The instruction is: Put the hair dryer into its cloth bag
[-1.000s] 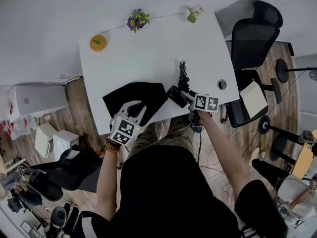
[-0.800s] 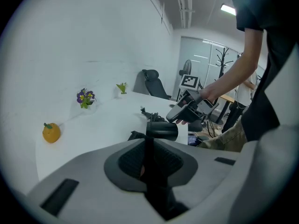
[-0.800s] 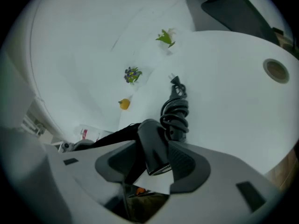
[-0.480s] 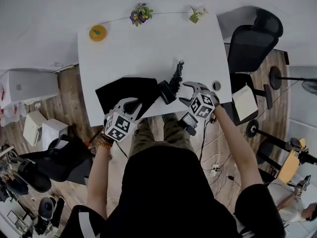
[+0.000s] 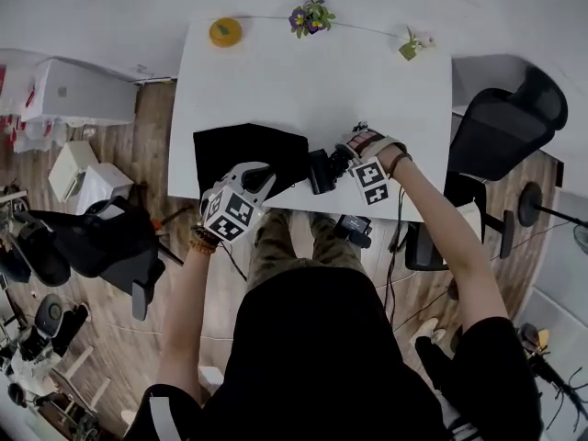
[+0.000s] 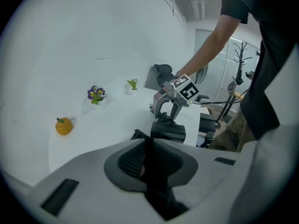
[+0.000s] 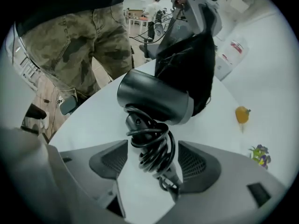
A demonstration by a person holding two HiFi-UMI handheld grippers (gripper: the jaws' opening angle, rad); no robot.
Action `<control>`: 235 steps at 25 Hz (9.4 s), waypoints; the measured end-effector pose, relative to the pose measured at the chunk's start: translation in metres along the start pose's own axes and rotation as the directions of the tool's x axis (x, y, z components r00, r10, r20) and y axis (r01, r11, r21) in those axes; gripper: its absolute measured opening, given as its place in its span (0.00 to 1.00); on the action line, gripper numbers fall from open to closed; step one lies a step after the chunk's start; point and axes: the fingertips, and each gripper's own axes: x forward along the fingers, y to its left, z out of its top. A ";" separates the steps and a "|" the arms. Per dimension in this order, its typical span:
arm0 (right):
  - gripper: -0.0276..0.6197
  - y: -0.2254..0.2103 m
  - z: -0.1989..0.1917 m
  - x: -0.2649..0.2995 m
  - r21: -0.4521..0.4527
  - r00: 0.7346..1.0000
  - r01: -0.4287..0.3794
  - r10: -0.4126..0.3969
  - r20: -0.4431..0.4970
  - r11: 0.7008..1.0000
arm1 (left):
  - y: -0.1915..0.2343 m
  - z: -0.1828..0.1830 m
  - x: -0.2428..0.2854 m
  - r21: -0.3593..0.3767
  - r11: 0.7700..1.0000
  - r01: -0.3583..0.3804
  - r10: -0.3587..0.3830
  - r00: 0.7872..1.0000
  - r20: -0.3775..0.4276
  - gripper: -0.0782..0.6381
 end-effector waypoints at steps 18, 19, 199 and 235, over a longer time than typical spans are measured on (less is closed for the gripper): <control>0.46 0.025 0.011 -0.006 0.277 0.990 0.072 -0.101 0.094 0.958 | -0.008 0.003 0.011 -0.046 0.995 -0.093 0.091 0.994 -0.062 0.19; 0.46 0.026 0.010 -0.009 0.294 0.988 0.083 -0.116 0.097 0.952 | -0.009 0.003 0.011 -0.044 0.995 -0.092 0.089 0.994 -0.065 0.19; 0.10 -0.032 0.113 -0.120 0.986 0.821 -0.093 -0.550 0.154 0.138 | -0.046 -0.036 -0.119 -0.547 0.820 0.168 0.048 0.933 0.357 0.16; 0.10 -0.131 0.105 -0.326 0.982 0.467 -0.176 -0.872 0.147 0.071 | 0.060 0.090 -0.216 -0.535 0.826 0.175 0.244 0.745 0.620 0.16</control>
